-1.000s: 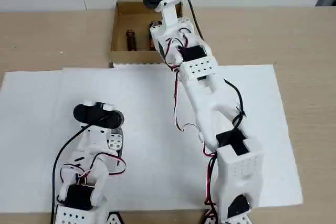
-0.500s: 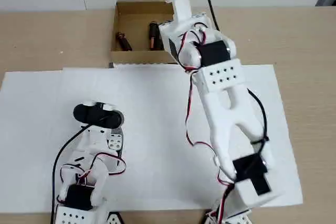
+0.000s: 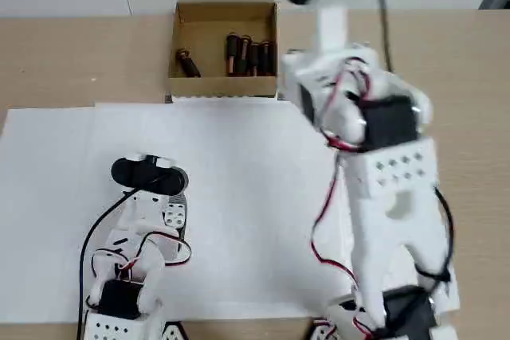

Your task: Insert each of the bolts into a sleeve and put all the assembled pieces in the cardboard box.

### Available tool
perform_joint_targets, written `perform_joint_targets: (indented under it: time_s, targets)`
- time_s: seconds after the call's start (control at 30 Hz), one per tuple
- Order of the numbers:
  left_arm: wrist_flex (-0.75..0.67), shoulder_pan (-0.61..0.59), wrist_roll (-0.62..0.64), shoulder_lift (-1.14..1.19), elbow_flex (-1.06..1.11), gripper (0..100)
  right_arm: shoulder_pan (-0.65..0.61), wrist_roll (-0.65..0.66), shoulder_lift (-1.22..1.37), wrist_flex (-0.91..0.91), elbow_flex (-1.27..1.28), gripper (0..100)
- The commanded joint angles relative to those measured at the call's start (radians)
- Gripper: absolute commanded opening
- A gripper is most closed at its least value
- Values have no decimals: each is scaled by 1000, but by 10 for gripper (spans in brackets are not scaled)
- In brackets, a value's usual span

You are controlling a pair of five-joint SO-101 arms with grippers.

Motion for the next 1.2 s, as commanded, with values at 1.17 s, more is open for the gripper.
perform_joint_targets:
  time_s: [1.17]
  targets:
    - [-3,5,-3,-8,-2,6,341,-6,-1073,-131,1148,2]
